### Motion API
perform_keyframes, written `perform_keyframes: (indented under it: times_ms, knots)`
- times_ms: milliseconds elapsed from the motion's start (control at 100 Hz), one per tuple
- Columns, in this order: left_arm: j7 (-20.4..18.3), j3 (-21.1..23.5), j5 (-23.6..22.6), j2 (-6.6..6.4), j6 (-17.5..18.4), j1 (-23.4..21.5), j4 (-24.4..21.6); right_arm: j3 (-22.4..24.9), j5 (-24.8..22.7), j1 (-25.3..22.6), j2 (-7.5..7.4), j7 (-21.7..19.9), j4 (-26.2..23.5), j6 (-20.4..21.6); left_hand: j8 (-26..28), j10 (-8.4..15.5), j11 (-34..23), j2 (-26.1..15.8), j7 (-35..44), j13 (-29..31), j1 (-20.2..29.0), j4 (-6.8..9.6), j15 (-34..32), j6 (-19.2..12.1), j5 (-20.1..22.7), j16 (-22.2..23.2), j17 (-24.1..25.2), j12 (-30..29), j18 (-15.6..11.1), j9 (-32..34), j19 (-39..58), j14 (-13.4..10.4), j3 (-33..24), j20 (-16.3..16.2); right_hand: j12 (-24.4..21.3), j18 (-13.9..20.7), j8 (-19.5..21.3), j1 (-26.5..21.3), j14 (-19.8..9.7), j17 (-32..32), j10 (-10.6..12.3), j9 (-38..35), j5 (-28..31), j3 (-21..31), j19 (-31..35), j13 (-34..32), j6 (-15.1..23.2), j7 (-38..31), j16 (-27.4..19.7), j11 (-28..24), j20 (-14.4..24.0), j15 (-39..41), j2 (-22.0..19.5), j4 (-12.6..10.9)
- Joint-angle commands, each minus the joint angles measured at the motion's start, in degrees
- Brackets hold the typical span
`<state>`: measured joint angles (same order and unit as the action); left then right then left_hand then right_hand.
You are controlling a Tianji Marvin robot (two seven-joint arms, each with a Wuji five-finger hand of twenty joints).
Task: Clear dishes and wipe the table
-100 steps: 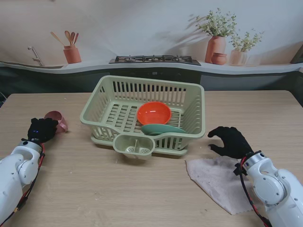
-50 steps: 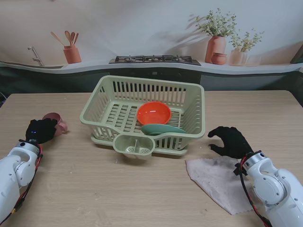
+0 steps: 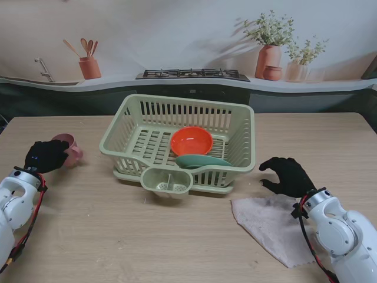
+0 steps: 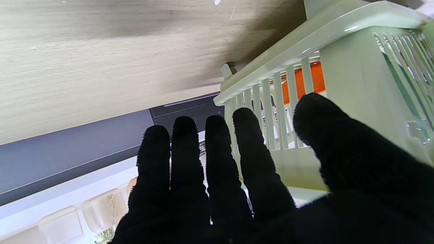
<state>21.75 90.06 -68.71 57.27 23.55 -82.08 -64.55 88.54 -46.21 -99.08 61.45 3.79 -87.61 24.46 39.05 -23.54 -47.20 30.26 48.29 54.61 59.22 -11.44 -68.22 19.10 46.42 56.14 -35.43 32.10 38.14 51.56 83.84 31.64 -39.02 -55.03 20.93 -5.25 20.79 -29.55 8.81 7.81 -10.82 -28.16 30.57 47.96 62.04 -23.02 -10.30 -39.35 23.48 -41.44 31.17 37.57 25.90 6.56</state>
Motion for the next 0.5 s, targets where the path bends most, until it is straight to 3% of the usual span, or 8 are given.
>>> perform_keyframes:
  times_ms: [0, 490]
  knots:
    - [-1.1, 0.8, -0.2, -0.17, 1.0, 0.1, -2.1, 0.3, 0.0, -0.4, 0.03, -0.5, -0.3, 0.7, 4.6, -5.7, -10.7, -2.2, 14.7, 2.4, 5.1, 0.56, -3.6, -5.4, 1.0, 2.5, -1.4, 5.8, 1.8, 5.3, 1.5, 1.9, -7.9, -0.1, 0.4, 1.2, -0.1, -0.4, -0.9, -0.7, 0.8, -0.3, 0.2, 1.2, -0.4, 0.4, 0.4, -0.4, 0.0, -0.3, 0.6, 0.1, -0.4, -2.5]
    - [-6.4, 7.4, 0.2, 0.08, 9.0, -0.7, -10.5, 1.1, 0.4, -0.6, 0.18, 0.2, -0.2, 1.9, 4.9, -5.7, -10.9, -2.4, 14.4, 2.3, 5.0, 0.51, -3.9, -5.4, 1.0, 2.9, -1.4, 5.9, 1.8, 5.0, 1.5, 1.7, -7.8, -0.6, 0.4, 1.2, -0.1, -0.4, -0.9, -0.7, 0.9, -0.3, 0.3, 1.1, -0.4, 0.3, 0.4, -0.4, 0.0, -0.3, 0.6, 0.1, -0.4, -2.5]
